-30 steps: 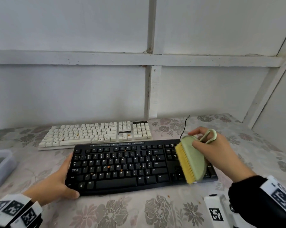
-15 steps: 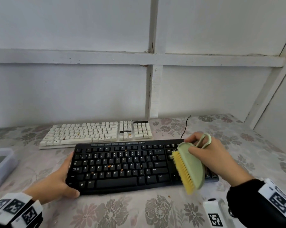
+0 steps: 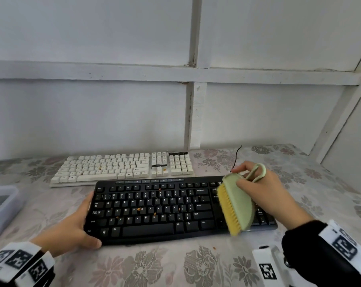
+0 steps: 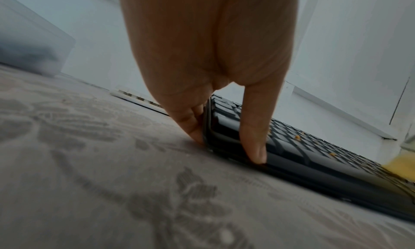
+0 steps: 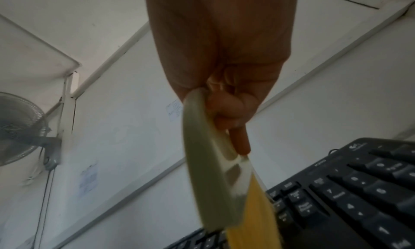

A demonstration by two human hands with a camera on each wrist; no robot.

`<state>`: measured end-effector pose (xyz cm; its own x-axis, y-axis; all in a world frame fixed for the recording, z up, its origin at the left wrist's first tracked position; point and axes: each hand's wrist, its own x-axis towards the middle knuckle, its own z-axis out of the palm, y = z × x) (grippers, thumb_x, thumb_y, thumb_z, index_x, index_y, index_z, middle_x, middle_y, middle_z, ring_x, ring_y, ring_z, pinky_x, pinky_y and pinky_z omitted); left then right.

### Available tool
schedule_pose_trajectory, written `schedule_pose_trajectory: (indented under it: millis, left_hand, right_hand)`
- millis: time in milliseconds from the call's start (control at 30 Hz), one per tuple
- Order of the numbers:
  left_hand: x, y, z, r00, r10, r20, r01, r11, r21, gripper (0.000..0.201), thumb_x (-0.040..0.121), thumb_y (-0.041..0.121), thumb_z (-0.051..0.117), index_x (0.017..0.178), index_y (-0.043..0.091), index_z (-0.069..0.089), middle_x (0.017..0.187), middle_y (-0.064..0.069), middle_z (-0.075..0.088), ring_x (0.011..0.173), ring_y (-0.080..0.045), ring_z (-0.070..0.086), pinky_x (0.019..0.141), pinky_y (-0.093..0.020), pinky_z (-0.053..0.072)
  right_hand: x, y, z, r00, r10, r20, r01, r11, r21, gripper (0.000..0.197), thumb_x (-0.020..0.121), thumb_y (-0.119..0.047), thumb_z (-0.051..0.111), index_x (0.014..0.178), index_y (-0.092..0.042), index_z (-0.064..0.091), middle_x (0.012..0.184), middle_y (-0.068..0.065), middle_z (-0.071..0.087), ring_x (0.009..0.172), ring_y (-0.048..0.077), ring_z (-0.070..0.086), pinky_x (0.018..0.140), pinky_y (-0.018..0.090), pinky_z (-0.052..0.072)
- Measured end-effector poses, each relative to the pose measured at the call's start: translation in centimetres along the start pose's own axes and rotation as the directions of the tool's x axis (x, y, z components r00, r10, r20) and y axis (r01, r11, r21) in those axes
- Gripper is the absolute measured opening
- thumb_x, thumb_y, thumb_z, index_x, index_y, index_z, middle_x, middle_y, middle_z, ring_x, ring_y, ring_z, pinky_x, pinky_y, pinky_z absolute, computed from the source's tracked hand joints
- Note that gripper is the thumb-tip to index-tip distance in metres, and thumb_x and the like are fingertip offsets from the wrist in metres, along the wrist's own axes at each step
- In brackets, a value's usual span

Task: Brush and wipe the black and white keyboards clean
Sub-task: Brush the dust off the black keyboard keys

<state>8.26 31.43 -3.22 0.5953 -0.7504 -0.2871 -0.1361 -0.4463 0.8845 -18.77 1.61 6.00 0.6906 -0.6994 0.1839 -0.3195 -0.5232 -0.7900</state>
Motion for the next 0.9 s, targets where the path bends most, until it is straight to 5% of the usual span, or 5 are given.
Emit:
schedule_pose_trajectory:
  millis: [100, 333, 467, 633, 900]
  left_hand:
    - [-0.1, 0.0, 0.0, 1.0, 0.018, -0.009, -0.018, 1.0, -0.004, 0.128, 0.033, 0.009, 0.083, 0.122, 0.063, 0.009, 0.125, 0.009, 0.05, 0.114, -0.014, 0.054, 0.094, -0.032, 0.045]
    - [0.0, -0.1, -0.2, 1.0, 0.009, 0.002, -0.009, 1.0, 0.03, 0.129, 0.034, 0.012, 0.083, 0.124, 0.065, 0.007, 0.129, 0.008, 0.05, 0.117, -0.017, 0.053, 0.103, -0.041, 0.041]
    - [0.0, -0.1, -0.2, 1.0, 0.004, 0.006, -0.004, 0.998, 0.063, 0.128, 0.036, 0.014, 0.083, 0.121, 0.068, 0.004, 0.131, 0.011, 0.046, 0.119, -0.015, 0.051, 0.106, -0.041, 0.038]
    - [-0.2, 0.2, -0.1, 1.0, 0.014, 0.019, -0.015, 0.998, 0.065, 0.129, 0.036, 0.014, 0.083, 0.123, 0.064, 0.003, 0.13, 0.013, 0.044, 0.119, -0.013, 0.05, 0.105, -0.037, 0.039]
    - [0.2, -0.5, -0.3, 1.0, 0.013, -0.003, -0.013, 0.999, 0.041, 0.131, 0.038, 0.008, 0.081, 0.128, 0.063, 0.003, 0.13, 0.014, 0.046, 0.117, -0.012, 0.052, 0.1, -0.038, 0.044]
  right_hand:
    - [0.5, -0.2, 0.4, 0.995, -0.024, -0.1, 0.03, 0.998, 0.062, 0.021, 0.087, -0.007, 0.056, 0.096, -0.025, 0.063, 0.077, -0.005, 0.061, 0.063, 0.01, 0.056, 0.043, 0.007, 0.039]
    - [-0.4, -0.1, 0.3, 0.996, 0.036, 0.077, -0.032, 0.998, -0.058, 0.013, 0.084, -0.007, 0.058, 0.089, -0.018, 0.064, 0.084, 0.004, 0.061, 0.066, 0.013, 0.051, 0.051, 0.019, 0.041]
    - [0.5, -1.3, 0.3, 0.996, -0.05, -0.069, 0.055, 0.997, 0.062, 0.019, 0.085, -0.008, 0.058, 0.091, -0.024, 0.065, 0.072, 0.001, 0.061, 0.058, 0.011, 0.05, 0.046, 0.013, 0.036]
    - [1.0, -1.7, 2.4, 0.998, -0.061, -0.03, 0.064, 0.995, 0.078, 0.02, 0.09, -0.008, 0.055, 0.098, -0.026, 0.061, 0.079, -0.007, 0.062, 0.055, -0.007, 0.057, 0.043, 0.007, 0.039]
    - [-0.1, -0.5, 1.9, 0.996, 0.051, 0.067, -0.054, 0.998, 0.035, 0.012, 0.086, -0.008, 0.058, 0.09, -0.018, 0.063, 0.082, 0.007, 0.063, 0.065, 0.017, 0.057, 0.045, 0.022, 0.045]
